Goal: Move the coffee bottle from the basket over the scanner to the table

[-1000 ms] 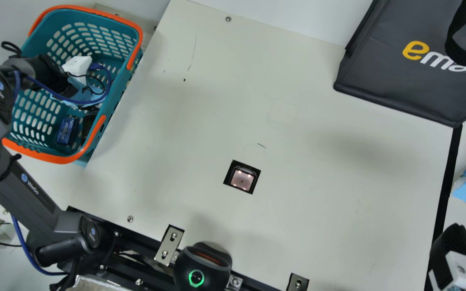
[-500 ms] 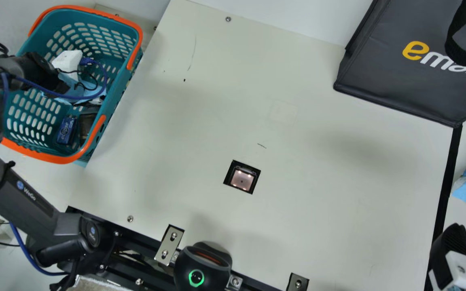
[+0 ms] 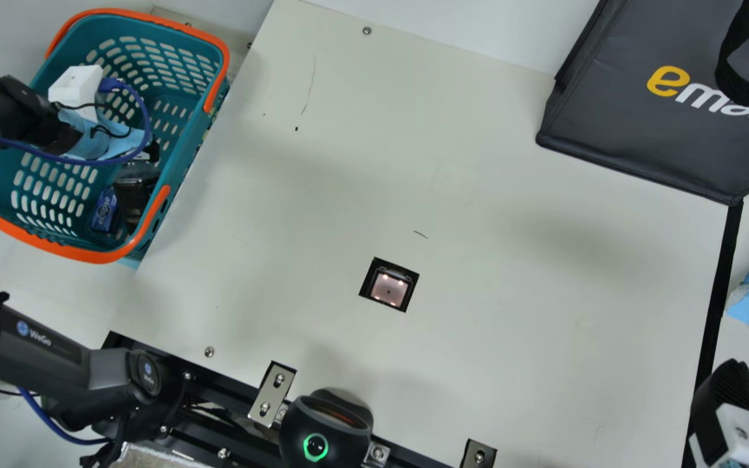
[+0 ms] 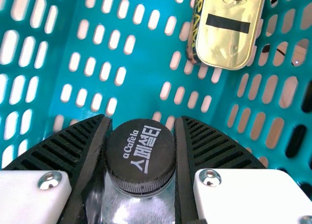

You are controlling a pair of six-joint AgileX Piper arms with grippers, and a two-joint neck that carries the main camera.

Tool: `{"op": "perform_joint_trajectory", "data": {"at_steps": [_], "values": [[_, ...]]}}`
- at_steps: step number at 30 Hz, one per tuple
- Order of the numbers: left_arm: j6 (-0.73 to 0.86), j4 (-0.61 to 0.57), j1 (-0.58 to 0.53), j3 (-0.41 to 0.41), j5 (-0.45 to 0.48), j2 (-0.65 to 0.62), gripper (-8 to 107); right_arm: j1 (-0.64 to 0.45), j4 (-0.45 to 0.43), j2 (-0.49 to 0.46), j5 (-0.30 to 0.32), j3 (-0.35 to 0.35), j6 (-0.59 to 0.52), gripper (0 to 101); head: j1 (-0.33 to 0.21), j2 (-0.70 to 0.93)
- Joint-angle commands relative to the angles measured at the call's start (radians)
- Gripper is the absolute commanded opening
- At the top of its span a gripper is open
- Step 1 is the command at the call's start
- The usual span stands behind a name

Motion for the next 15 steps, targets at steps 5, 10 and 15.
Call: {"op": "perform_joint_trajectory", "data": {"at_steps": [5, 10, 15], "values": [[-0.033, 0.037, 0.007, 0.020, 0.032, -0.073, -8, 0.000, 0.000, 0.000, 0.000, 0.000, 0.000, 95, -0.030, 0.004], [-0.064, 0.074, 0.012, 0.041, 0.048, -0.118, -8, 0.000, 0.000, 0.000, 0.000, 0.000, 0.000, 95, -0.030, 0.004], [-0.092, 0.109, 0.018, 0.065, 0.056, -0.155, -8, 0.000, 0.000, 0.000, 0.000, 0.000, 0.000, 95, -0.030, 0.004]]}}
